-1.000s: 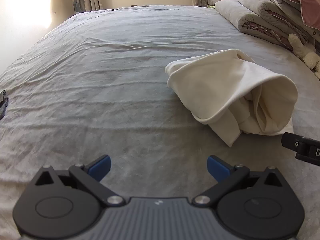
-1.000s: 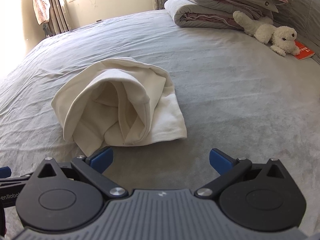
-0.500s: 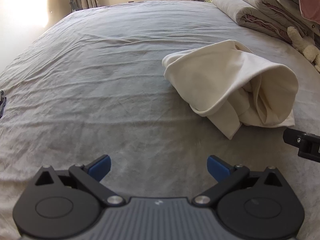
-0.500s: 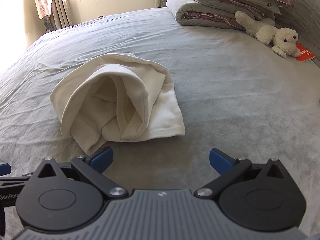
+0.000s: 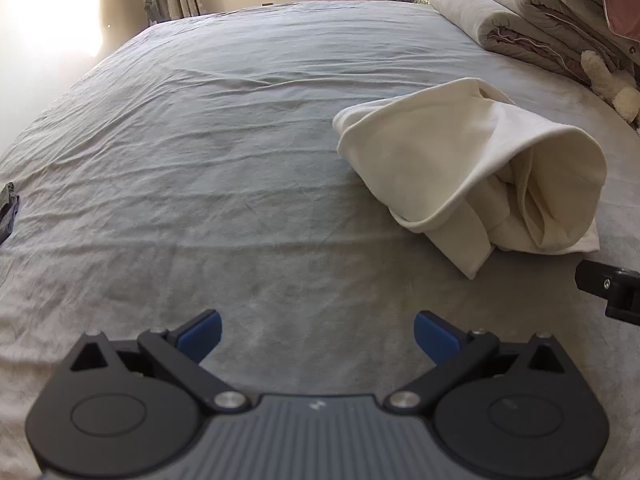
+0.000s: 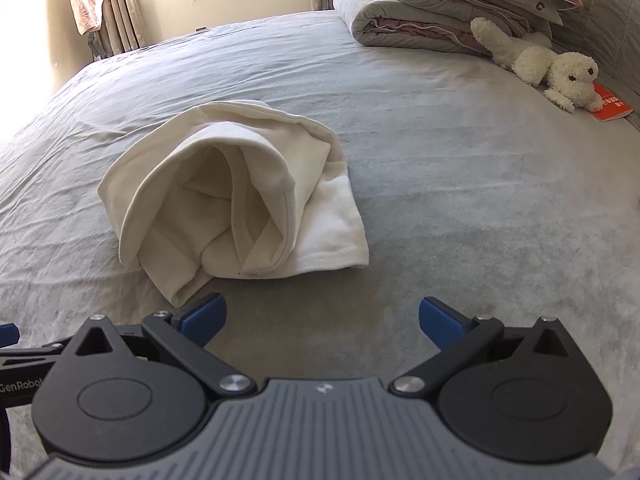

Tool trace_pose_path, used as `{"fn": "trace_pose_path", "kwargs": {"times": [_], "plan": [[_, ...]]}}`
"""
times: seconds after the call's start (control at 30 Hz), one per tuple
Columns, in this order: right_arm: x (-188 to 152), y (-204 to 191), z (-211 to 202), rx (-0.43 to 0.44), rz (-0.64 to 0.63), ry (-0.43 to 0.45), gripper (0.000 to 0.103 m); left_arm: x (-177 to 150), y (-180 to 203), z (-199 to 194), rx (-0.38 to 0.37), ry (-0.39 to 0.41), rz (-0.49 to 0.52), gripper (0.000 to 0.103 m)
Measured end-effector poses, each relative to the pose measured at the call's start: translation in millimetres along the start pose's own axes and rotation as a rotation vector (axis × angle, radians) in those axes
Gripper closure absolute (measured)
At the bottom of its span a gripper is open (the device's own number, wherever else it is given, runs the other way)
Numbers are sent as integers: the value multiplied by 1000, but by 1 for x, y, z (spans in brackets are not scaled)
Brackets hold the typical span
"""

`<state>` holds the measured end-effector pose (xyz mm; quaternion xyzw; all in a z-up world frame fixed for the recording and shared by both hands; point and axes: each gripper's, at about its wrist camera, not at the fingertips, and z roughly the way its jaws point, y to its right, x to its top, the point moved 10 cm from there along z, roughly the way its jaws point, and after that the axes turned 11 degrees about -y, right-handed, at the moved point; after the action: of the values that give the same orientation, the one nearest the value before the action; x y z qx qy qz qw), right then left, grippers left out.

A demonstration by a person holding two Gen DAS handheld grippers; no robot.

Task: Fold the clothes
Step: 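Move both grippers toward the bunched cream shirt on the bed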

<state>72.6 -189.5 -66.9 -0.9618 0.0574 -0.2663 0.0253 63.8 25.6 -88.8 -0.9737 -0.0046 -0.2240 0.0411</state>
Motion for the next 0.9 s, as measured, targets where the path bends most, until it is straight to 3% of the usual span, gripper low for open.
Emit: {"fn": "trace_pose_path", "kwargs": {"times": [0.6, 0.9], "plan": [[1, -4, 6, 3, -8, -14, 0, 3, -8, 0, 10, -3, -6, 1], [23, -16, 25, 28, -50, -20, 0, 18, -21, 16, 29, -34, -9, 0]]}}
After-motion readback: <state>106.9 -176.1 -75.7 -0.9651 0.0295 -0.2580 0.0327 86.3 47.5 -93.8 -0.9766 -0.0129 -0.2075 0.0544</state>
